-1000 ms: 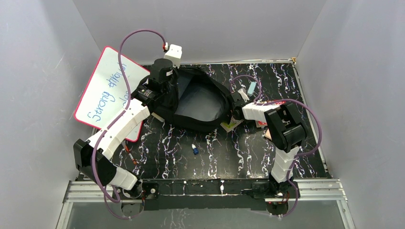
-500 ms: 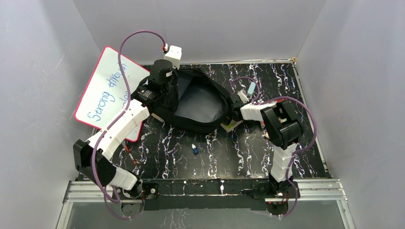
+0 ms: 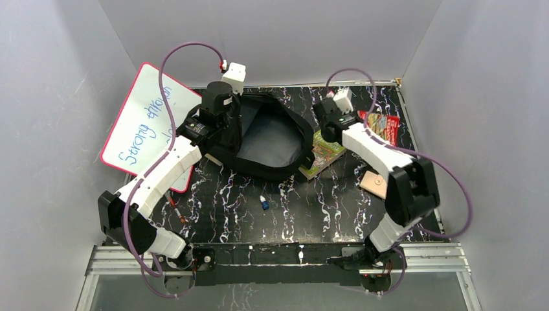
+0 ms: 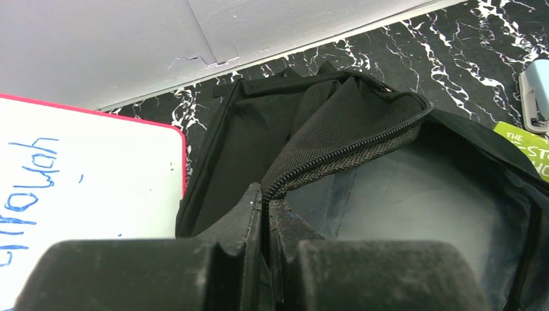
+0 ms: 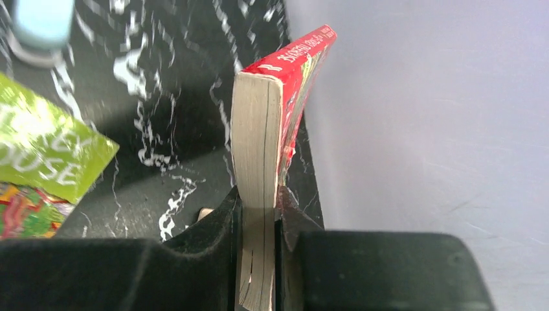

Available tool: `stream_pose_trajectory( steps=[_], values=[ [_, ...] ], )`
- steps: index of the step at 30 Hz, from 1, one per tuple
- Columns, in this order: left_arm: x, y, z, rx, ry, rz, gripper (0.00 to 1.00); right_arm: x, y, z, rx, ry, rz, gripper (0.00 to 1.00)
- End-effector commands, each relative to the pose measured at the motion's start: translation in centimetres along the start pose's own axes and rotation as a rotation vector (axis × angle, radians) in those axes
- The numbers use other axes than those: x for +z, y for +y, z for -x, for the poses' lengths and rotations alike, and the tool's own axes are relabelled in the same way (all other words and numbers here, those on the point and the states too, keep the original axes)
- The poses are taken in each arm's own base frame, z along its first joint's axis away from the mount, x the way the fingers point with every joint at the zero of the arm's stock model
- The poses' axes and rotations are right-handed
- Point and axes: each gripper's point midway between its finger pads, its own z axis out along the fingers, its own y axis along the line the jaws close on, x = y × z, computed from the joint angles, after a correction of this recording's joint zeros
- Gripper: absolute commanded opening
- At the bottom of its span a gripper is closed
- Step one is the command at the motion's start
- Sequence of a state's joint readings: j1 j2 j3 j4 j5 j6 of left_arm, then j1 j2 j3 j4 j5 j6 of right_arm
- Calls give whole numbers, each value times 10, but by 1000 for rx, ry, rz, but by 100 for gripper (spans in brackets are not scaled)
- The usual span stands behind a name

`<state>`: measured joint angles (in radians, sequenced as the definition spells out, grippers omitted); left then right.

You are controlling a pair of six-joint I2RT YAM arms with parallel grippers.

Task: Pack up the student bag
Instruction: Pick up the book from the center of the board, then place the book in the student bag.

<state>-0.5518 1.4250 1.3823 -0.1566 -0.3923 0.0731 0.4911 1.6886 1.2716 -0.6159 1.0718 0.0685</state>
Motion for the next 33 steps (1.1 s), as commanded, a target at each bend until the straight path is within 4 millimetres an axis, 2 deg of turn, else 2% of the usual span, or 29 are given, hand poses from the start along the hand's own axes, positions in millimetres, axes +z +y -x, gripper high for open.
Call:
stream_pose_trajectory(
  steps=[1,4,7,10,12,15,17,19,22,25,29,33],
  values=[
    [-15,8,31,-56,-105,-4,0,-55,-90,44,247,-139,-60,0],
    [-15,7,30,-55,-108,-12,0,-94,-110,74,393,-265,104,0],
    [-16,7,29,-53,-111,-14,0,-138,-110,96,558,-376,389,0],
    [-16,6,29,-52,-115,-17,0,-196,-98,118,686,-530,751,0],
    [-16,4,28,-55,-113,-26,0,-238,-97,131,784,-637,977,0],
    [-15,1,28,-59,-110,-41,0,-282,-97,137,888,-721,1221,0],
    [-15,0,28,-61,-110,-47,0,-304,-91,139,924,-740,1369,0],
    [-15,0,29,-65,-111,-47,0,-315,-81,139,938,-732,1479,0],
    [-14,-1,28,-69,-106,-48,0,-322,-66,138,990,-686,1591,0],
    [-12,-1,29,-78,-99,-43,0,-309,-45,132,1055,-616,1616,0],
    [-8,-2,32,-96,-87,-41,0,-284,-26,124,1146,-529,1567,0],
    [-6,-6,35,-98,-80,-56,0,-275,-10,119,1186,-484,1584,0]
  ],
)
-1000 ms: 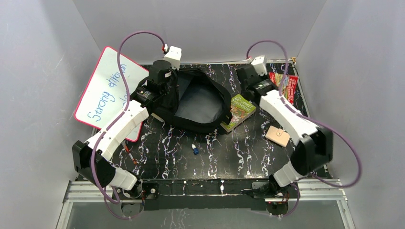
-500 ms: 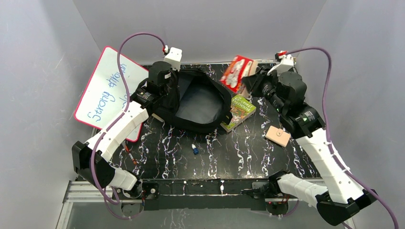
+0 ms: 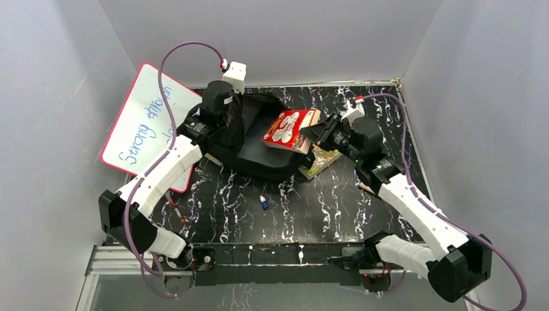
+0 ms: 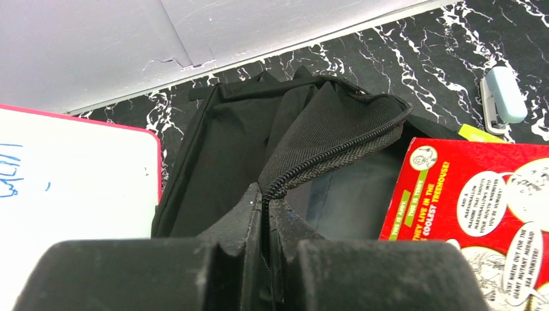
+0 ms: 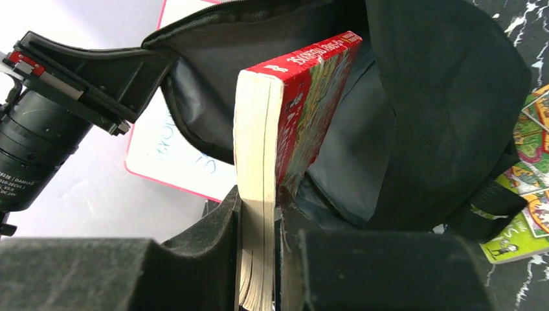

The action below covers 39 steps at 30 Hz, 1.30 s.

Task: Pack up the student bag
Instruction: Place the book in the student bag.

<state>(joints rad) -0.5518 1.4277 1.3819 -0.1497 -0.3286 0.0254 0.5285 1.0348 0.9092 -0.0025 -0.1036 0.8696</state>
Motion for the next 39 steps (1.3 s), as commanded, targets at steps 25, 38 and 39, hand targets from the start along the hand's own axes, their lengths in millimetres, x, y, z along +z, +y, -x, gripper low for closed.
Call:
stream_pose_trajectory(
  steps=[25,38,39],
  values=[
    [-13,-20,73,-92,-109,-146,0,103,45,10,159,-155,338,0],
    [-9,-27,66,-88,-83,-166,0,152,30,-4,230,-201,368,0],
    [-8,-27,66,-87,-81,-167,0,158,28,-7,235,-201,364,0]
  ],
)
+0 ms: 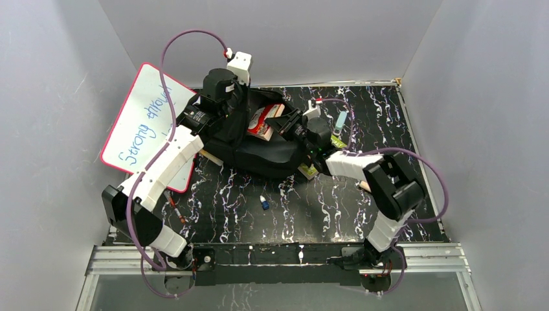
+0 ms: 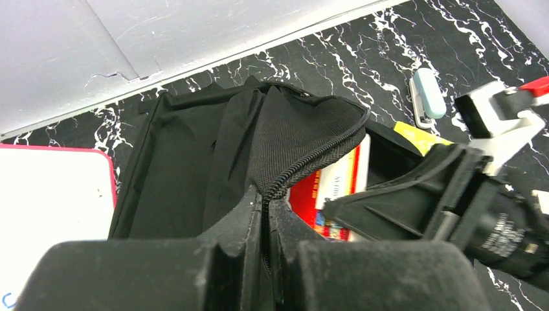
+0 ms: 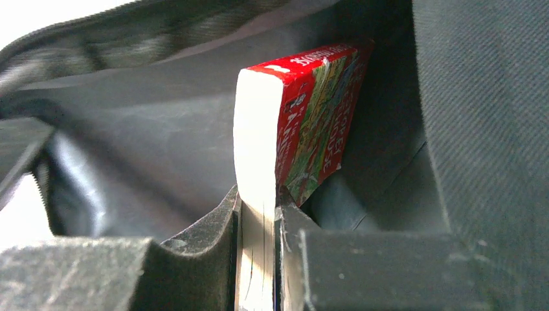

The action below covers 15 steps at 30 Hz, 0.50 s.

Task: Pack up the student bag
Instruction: Place the book in the student bag.

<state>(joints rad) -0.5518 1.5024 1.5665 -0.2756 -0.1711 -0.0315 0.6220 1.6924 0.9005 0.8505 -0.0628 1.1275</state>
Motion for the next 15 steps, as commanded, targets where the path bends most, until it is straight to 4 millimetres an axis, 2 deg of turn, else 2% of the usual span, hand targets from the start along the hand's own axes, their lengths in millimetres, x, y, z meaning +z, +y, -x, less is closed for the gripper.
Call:
stream_pose_trajectory(
  steps=[1,9,12,15],
  values=[
    [-8,0,37,-26,-96,-13,0,24,48,23,12,-123,190,0],
    [-4,-1,28,-20,-73,-11,0,70,13,-7,14,-84,170,0],
    [-3,0,24,-18,-65,-7,0,79,-8,-20,18,-53,117,0],
    [-1,0,21,-15,-61,-7,0,80,-35,-25,26,-50,7,0]
  ],
)
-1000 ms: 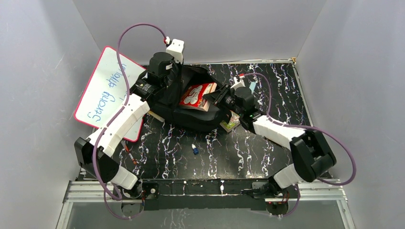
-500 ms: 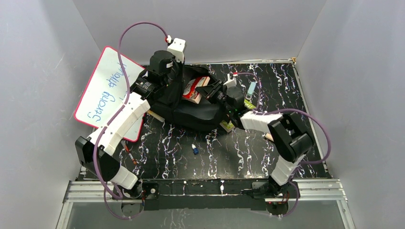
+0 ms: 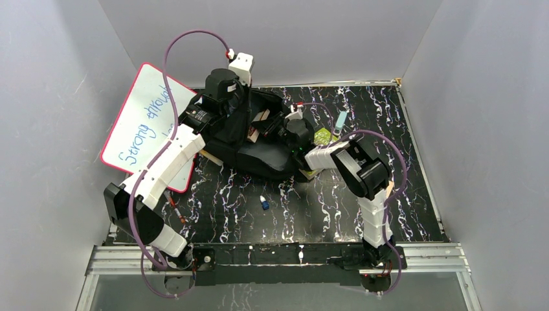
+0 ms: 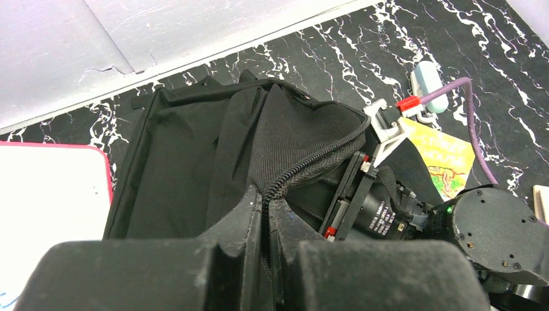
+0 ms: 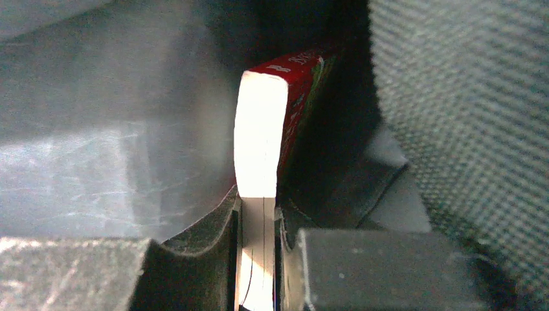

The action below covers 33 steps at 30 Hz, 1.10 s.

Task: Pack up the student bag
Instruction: Place the book in the student bag.

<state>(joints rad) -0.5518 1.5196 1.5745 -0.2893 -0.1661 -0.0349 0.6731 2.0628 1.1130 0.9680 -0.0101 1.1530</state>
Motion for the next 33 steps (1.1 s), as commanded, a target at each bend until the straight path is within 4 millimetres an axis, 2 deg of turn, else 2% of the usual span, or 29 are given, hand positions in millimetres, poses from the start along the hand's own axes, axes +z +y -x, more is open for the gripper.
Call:
stream_pose_trajectory(
  steps=[1,3,7,13,15,20,23,29,33],
  values=[
    [-6,1,25,-14,-82,-2,0,8,15,15,1,-61,3,0],
    [-4,1,23,-13,-76,-4,0,5,-3,10,5,-39,-96,4],
    [-1,-1,18,-13,-65,-13,0,-1,-25,8,-21,-5,-252,29],
    [3,-1,11,-7,-48,-8,0,-10,-26,12,-128,24,-317,62],
    [3,1,8,-4,-43,-1,0,-15,-21,15,-162,30,-327,70],
    [5,6,2,0,-32,27,0,-40,-6,31,-247,11,-356,75],
    [4,12,-1,1,-28,61,0,-64,7,38,-310,22,-370,76],
    [-7,36,0,-6,-36,196,0,-132,24,57,-427,-3,-421,75],
    [-14,45,-5,1,-19,242,0,-183,6,88,-532,-70,-616,75]
  ],
)
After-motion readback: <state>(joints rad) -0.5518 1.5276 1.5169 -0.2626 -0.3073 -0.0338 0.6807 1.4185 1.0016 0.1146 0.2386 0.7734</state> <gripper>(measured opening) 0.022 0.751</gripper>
